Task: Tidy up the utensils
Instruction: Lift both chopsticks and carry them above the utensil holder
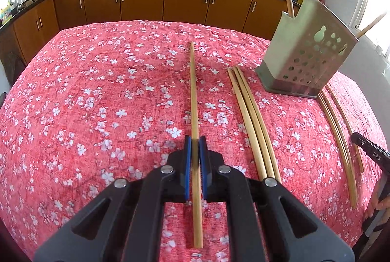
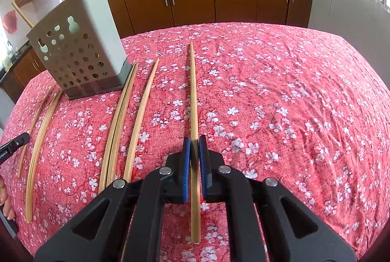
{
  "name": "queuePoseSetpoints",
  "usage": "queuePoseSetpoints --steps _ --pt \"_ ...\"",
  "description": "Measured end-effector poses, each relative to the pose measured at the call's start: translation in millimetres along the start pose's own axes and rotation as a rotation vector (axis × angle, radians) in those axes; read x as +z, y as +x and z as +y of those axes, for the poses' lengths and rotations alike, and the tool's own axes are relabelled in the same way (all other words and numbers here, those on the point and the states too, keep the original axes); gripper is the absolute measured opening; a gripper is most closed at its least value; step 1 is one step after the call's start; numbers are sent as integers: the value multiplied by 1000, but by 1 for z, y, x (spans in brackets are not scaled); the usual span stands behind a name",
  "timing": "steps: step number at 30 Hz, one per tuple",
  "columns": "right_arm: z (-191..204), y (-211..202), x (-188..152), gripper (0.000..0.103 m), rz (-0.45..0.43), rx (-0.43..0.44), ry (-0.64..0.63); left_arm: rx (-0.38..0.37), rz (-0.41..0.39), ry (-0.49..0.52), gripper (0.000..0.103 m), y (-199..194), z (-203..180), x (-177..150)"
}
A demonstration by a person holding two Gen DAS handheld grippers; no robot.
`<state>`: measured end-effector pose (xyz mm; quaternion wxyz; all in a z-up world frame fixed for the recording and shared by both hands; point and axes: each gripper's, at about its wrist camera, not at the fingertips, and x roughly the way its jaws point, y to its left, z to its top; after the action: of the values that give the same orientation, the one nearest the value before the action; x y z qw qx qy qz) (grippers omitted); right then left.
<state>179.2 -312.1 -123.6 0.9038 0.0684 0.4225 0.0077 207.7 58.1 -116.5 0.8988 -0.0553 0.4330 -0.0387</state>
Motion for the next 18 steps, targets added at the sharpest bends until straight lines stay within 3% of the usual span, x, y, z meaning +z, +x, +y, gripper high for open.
queuePoseSetpoints --steps 18 --pt "-1 -1 0 9 -1 7 13 -36 -1 -42 9 -3 10 0"
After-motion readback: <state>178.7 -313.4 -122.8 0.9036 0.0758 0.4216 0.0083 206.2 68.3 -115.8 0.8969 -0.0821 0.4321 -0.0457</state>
